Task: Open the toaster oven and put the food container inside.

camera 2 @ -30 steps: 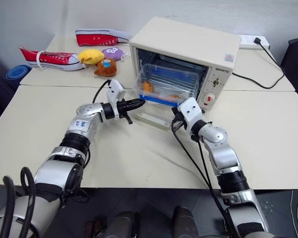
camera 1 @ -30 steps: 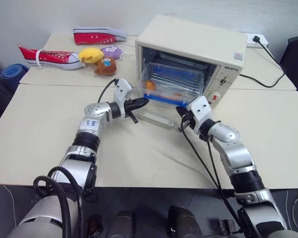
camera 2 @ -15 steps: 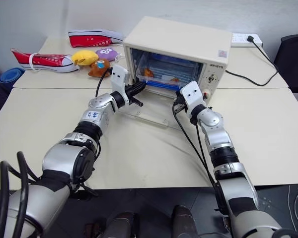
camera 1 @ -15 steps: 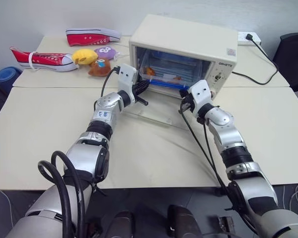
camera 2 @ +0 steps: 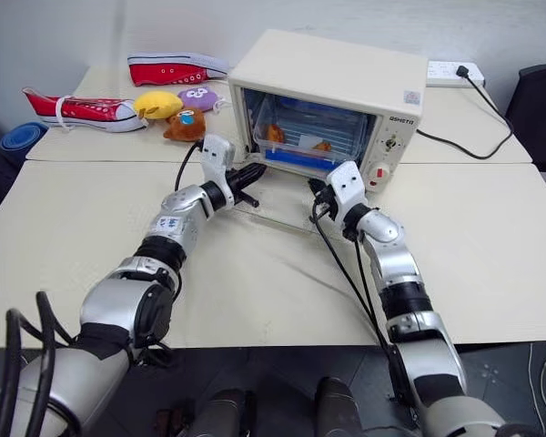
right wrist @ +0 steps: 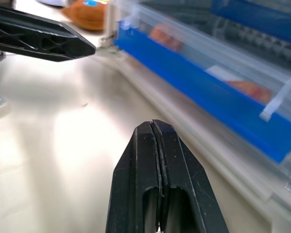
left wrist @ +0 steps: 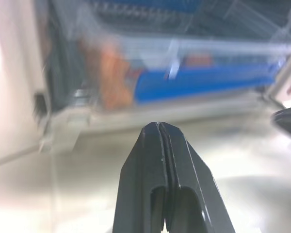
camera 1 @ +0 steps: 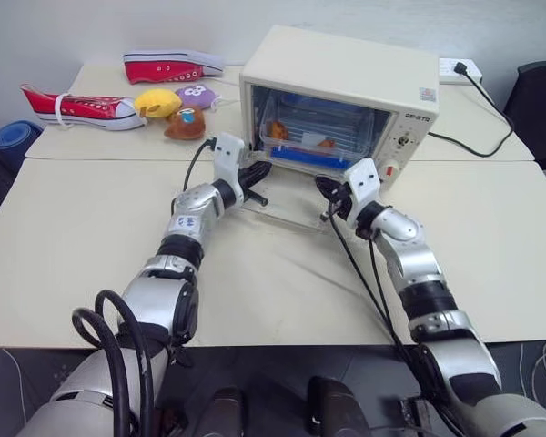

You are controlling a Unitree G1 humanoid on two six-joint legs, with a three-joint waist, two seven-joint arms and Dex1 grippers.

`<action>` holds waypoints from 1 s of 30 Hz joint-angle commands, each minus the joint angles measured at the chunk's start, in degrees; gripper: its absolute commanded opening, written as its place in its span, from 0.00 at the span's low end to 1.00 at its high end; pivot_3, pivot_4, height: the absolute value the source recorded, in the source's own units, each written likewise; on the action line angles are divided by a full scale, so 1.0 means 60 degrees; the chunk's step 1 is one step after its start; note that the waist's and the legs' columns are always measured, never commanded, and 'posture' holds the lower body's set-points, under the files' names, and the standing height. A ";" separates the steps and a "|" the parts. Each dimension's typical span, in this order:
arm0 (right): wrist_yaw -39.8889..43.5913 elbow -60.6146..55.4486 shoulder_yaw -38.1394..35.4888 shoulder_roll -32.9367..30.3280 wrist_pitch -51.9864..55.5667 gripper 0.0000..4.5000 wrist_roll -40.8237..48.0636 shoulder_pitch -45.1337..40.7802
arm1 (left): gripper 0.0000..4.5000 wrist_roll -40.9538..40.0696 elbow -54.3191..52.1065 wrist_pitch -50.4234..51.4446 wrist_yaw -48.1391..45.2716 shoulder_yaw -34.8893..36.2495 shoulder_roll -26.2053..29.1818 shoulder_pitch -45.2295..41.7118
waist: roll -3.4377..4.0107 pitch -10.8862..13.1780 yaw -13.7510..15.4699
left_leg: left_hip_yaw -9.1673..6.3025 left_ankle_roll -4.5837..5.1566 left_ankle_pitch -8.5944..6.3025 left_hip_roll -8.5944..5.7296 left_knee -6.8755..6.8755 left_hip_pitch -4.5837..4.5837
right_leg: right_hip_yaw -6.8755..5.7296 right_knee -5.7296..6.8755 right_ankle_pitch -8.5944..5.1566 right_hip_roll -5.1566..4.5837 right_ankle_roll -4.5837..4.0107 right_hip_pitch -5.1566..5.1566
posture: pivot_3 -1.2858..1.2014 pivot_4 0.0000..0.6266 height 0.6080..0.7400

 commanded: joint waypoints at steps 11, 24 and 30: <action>0.2274 -0.1884 -0.1283 -0.2697 0.0552 0.00 0.1210 0.2218 | 0.42 -0.2372 -0.7155 0.1328 -0.6096 0.0277 0.4143 0.4509 | 0.0005 0.0000 0.0068 | 0.0010 -0.0007 -0.0005 0.0013 0.0005 0.0010 | 0.0004 -0.0007 -0.0001 0.0001 -0.0002 0.0010 | 0.52 0.24 1.00; 0.4210 0.1252 -0.0729 -0.1538 -0.1658 0.00 0.1199 0.1480 | 0.99 -0.3378 -0.9077 0.1952 -0.6322 0.0738 0.4795 0.5860 | 0.0007 0.0001 0.0033 | 0.0021 -0.0005 -0.0009 0.0026 0.0002 0.0035 | 0.0007 -0.0001 -0.0002 0.0003 -0.0006 0.0025 | 0.52 0.24 1.00; 0.4385 -0.0064 -0.1343 -0.1044 -0.1404 0.00 0.2436 0.1494 | 0.99 -0.4535 -0.9793 0.3228 -0.5009 0.1542 0.4378 0.6143 | 0.0008 0.0002 0.0039 | 0.0018 -0.0008 -0.0011 0.0031 0.0006 0.0033 | 0.0005 0.0002 -0.0002 0.0004 -0.0006 0.0023 | 0.52 0.24 1.00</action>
